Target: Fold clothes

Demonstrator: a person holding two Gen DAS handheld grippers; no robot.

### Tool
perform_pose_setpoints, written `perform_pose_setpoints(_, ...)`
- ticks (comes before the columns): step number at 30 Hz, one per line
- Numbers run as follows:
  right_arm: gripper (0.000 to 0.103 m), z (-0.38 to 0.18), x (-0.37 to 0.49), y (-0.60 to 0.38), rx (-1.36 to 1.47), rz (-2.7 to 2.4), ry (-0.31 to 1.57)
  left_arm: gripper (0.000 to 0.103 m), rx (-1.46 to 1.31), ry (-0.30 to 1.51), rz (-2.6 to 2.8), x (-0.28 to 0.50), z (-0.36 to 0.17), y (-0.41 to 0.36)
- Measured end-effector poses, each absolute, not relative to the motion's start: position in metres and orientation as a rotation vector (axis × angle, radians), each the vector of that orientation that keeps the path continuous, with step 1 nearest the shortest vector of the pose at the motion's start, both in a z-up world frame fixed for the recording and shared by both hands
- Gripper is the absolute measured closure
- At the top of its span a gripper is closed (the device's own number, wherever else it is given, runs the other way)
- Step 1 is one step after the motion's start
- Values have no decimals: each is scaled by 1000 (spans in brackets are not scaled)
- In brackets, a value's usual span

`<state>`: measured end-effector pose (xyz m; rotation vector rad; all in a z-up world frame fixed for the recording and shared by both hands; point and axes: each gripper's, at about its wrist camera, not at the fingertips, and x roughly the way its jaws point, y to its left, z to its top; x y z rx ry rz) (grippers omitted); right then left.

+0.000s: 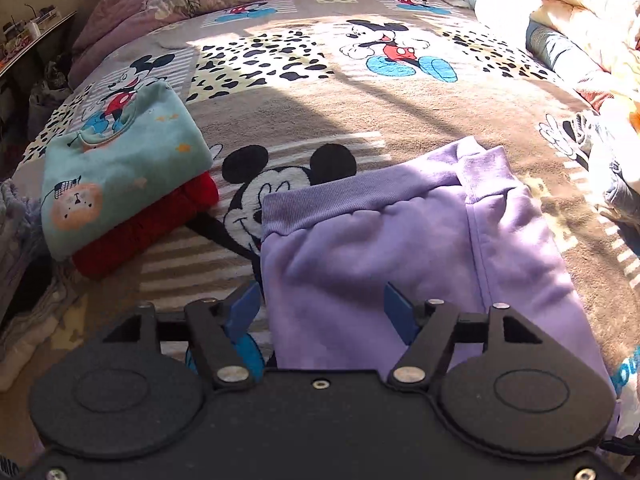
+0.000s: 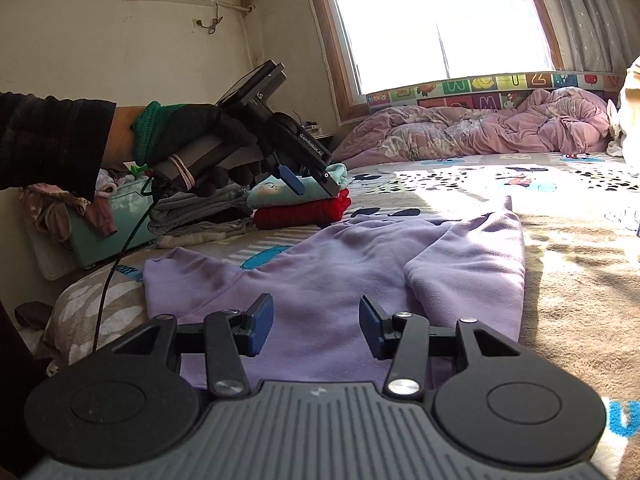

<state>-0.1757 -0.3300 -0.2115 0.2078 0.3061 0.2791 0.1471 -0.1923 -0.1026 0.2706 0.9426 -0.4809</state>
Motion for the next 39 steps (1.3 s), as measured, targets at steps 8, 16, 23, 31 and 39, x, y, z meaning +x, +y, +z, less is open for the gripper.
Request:
perform_pose_setpoints(8,54,-211,-174,-407,576,86,236,17,176,969,-552,14,-57,-158)
perform_pose_setpoints(16,52,-218,-74,-444,591,40,424,14,29,896,-570,-15,-33,-130)
perform_pose_setpoints(23,52,-223,16,-463,471,4,549,14,28,921,-576,5,-44,-126)
perform_pose_setpoints(31,54,-247,71,-497,585,-53,601,14,123,910,-635,9,-55,-135)
perform_pose_setpoints(39,64,-252,80,-505,693,2,603,14,70,898,-625,13,-46,-135)
